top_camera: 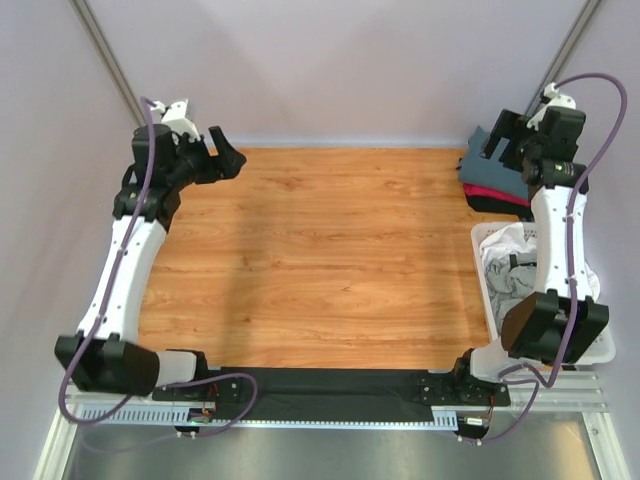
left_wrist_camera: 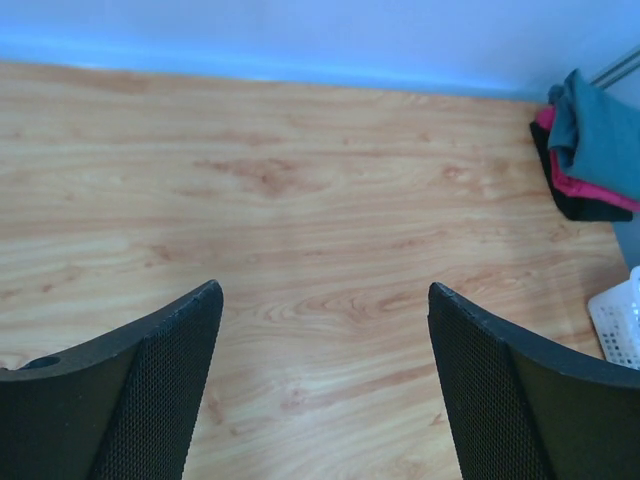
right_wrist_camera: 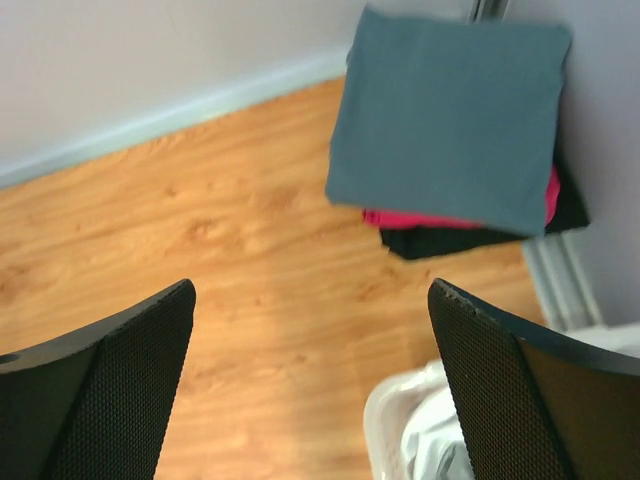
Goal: Fold and stack the t-shirts
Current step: Neatly place the folded tshirt to the corner
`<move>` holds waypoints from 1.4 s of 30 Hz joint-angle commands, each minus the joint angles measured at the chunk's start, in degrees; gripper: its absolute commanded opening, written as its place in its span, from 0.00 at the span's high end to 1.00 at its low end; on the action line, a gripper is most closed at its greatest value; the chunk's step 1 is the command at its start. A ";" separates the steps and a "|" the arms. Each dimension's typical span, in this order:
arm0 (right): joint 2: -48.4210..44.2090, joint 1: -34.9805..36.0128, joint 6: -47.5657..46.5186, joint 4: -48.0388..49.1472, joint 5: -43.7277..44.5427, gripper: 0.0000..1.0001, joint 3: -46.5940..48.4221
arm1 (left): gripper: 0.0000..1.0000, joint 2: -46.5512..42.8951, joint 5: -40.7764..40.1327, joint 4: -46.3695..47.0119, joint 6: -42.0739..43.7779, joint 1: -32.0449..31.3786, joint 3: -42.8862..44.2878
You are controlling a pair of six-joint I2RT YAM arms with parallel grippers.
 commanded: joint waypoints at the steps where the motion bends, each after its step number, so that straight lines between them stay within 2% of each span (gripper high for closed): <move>1: -8.40 -0.12 5.32 5.38 -3.77 0.00 -7.25 | 0.10 -9.42 -1.91 5.63 3.92 -0.08 -5.07; 3: -13.58 -0.04 6.64 5.99 -4.56 0.00 -11.64 | 0.10 -13.31 -3.23 4.57 4.09 -0.08 -9.03; 7: -24.64 -0.04 7.96 8.10 -5.79 0.00 -27.53 | 0.10 -23.40 -5.52 2.03 2.43 -0.08 -16.85; 12: -34.94 -0.12 10.24 8.72 -5.09 0.00 -39.16 | 0.10 -33.43 -6.49 0.26 -0.56 -0.08 -25.64; 19: -50.23 -0.12 16.57 10.83 -6.07 0.00 -54.02 | 0.10 -38.99 -6.23 -1.58 -4.60 -0.08 -33.03; 21: -51.83 -0.12 16.93 11.09 -4.75 0.00 -56.56 | 0.10 -39.34 -5.53 -1.85 -4.96 -0.08 -34.35; 42: -45.33 -0.12 13.24 8.72 -1.14 0.00 -52.27 | 0.10 -39.78 -7.90 -1.24 -3.02 -0.08 -36.20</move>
